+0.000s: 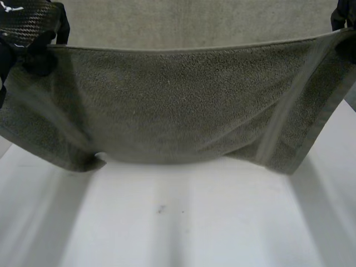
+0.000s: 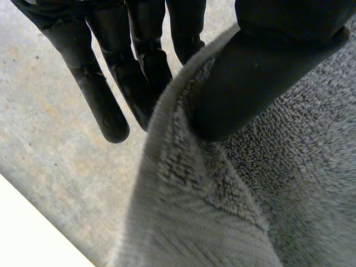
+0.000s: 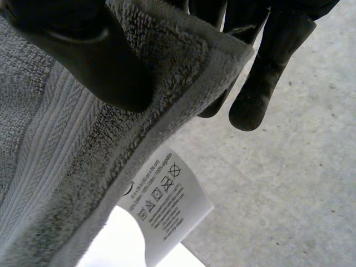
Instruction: Fold the towel.
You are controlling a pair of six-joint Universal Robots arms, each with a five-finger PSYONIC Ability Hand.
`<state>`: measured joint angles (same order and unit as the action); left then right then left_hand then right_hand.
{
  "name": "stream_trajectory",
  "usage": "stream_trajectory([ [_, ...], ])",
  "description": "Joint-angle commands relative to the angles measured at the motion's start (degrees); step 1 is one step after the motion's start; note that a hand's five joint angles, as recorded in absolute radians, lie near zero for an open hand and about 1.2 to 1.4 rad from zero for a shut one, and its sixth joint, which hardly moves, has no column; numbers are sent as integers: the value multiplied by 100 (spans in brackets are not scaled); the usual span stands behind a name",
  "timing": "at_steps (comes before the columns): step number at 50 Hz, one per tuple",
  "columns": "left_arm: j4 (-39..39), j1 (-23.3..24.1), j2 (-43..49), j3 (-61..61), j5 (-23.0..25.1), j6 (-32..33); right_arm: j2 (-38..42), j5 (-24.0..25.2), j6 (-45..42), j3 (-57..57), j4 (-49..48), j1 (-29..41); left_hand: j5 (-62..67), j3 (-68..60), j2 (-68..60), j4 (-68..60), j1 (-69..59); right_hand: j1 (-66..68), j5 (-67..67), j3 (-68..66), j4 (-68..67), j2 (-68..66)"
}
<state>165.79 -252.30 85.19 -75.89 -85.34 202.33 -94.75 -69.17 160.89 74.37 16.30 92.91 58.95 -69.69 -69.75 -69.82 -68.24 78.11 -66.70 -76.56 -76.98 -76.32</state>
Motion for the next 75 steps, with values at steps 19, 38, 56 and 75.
stream_trajectory([
  [19,917,-118,4831,4034,194,-228,4842,-1160,-1078,-4805,-115,1115,1105,-1031,-1025,-1018,-1176,189,-330,-344,-302,-368],
  [38,2257,-302,3401,3041,167,-1837,3912,-1054,-295,-4036,-1516,1116,1105,-1031,-1025,-1018,-1176,189,-330,-344,-302,-368],
  [56,2247,-294,3346,-1139,273,-1415,3613,-386,-1095,259,-697,870,1105,-1031,-1025,-1018,-1176,189,-330,-344,-302,-368],
  [75,3091,-215,3522,-2035,369,-738,2252,-133,-210,2573,-2965,-167,418,-343,-337,-330,-489,189,-330,-344,-302,-368],
])
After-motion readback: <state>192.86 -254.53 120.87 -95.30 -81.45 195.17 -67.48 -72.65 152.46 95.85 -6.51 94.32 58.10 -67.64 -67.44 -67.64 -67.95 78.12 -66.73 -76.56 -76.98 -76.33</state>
